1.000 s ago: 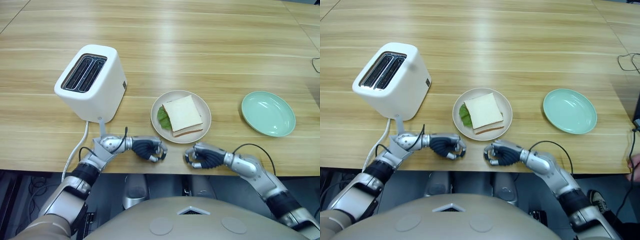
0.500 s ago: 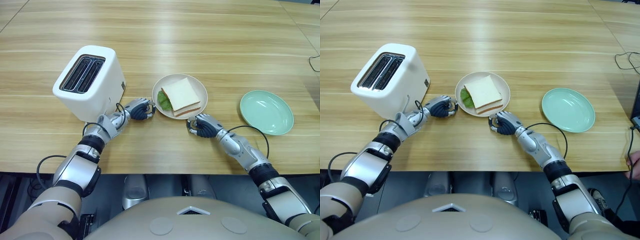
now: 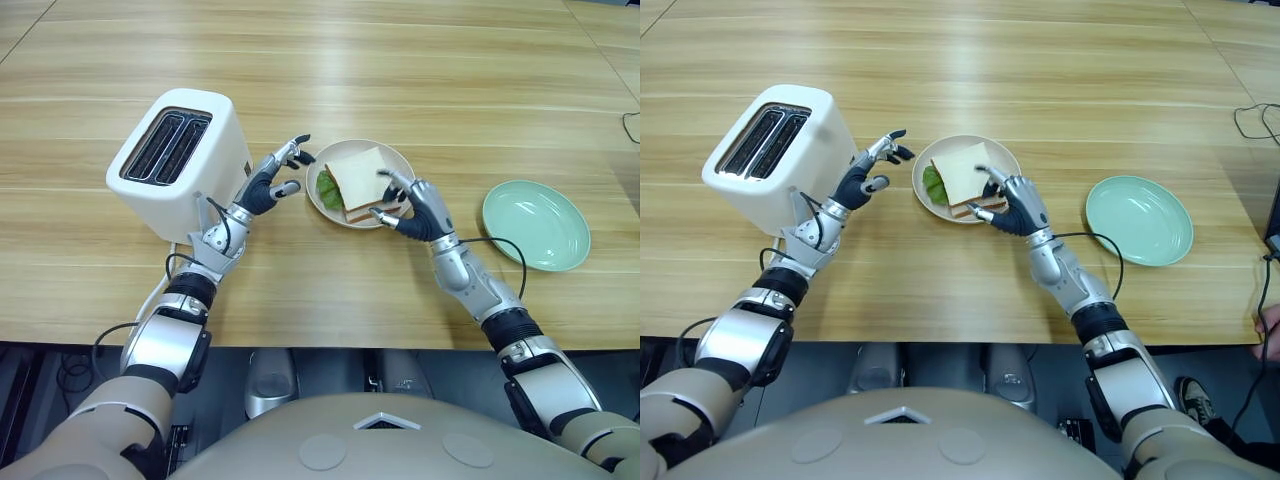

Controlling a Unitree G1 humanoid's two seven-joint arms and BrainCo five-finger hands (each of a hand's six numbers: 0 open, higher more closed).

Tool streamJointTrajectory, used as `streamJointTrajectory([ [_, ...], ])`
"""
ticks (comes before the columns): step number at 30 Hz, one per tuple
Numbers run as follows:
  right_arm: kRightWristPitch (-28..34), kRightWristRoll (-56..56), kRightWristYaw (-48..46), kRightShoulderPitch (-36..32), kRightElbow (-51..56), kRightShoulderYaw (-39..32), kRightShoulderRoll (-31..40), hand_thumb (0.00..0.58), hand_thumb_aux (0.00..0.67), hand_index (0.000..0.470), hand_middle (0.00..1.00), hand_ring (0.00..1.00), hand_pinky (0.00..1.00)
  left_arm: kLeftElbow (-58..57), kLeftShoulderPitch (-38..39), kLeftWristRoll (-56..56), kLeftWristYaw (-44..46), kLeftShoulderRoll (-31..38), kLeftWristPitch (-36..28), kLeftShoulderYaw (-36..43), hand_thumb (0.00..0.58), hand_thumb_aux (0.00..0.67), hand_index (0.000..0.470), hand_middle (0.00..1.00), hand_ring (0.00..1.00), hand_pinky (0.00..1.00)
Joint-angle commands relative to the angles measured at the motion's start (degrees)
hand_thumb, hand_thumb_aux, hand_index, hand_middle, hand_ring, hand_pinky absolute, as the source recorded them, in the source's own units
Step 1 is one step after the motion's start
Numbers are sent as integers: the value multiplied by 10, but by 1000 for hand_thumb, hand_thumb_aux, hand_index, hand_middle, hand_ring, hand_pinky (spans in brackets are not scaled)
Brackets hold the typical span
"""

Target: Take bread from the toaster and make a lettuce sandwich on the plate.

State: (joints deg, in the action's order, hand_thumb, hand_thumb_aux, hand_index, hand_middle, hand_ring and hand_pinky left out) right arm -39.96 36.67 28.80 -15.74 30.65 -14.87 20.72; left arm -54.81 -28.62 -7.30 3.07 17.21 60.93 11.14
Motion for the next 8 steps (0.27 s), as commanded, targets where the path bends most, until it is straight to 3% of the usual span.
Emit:
streamJointTrajectory([
  [1,-13,-24,18,19,-47,33,1,0,0,0,0,0,0,75,25,120,90,-17,-7,-20,0,0,0,0,0,0],
  [8,-9,-131,-19,42,-104,86,-35,0,0,0,0,0,0,181,71,218,161,-68,-76,-46,0,0,0,0,0,0],
])
